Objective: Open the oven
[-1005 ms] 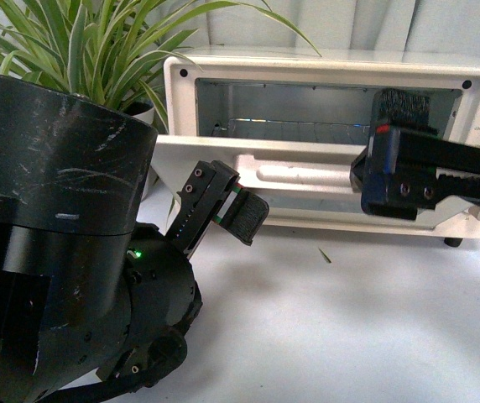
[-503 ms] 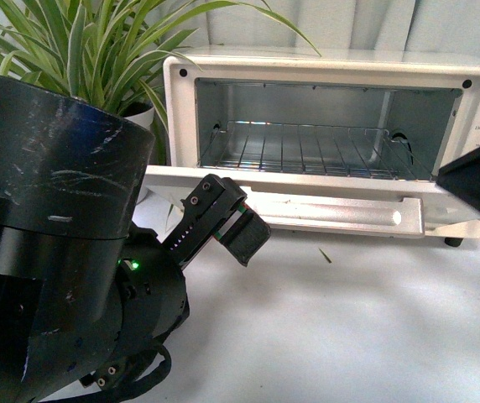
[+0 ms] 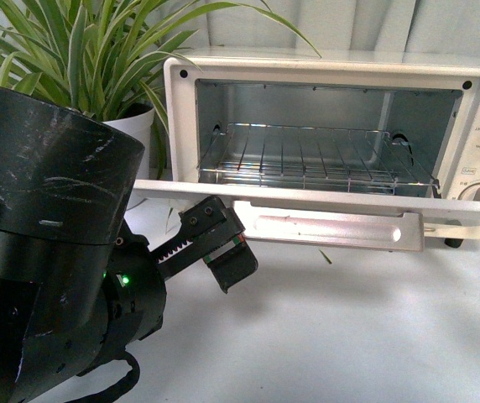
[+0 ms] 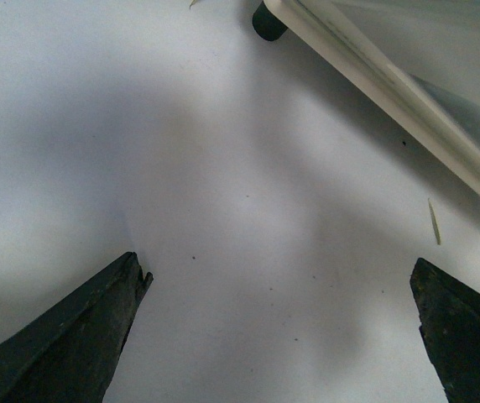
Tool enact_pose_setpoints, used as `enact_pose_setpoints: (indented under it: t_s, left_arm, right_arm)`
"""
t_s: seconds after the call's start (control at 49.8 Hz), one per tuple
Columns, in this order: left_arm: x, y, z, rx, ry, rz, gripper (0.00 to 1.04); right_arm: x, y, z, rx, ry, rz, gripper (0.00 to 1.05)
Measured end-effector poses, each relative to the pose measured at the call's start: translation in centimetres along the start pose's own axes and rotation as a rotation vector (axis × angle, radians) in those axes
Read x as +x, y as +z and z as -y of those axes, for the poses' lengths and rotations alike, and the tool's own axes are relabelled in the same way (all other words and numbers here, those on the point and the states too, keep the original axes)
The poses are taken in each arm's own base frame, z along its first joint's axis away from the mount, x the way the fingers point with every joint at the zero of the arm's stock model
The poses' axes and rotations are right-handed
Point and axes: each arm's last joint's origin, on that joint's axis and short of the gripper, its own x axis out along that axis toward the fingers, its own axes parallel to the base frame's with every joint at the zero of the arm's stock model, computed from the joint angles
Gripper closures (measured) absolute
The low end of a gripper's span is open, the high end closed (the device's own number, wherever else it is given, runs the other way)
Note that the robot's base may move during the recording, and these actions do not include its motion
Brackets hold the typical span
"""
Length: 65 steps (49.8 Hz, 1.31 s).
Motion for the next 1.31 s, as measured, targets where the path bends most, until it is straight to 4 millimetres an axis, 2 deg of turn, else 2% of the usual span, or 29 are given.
enact_pose_setpoints:
  t_s: [0.241,1.045,1.307]
  left_arm:
    - [-0.1,-0.3,-0.1,0.115,0.045,0.021,0.07]
    - [-1.0,-2.3,-1.1,0.680,0.179,0.057,0.07]
    - [-2.6,-2.4,-1.4,0.830,0.169,0.095,0.07]
  right_arm:
    - [0.0,-0.8,0.7,0.008,-0.016,-0.021,0.09]
    - [-0.1,-1.7,1.4,0.025,-0.020,-0.039,0.09]
    - [-0.5,-2.6,2.1,0.037,-0.021,-0.045,0.09]
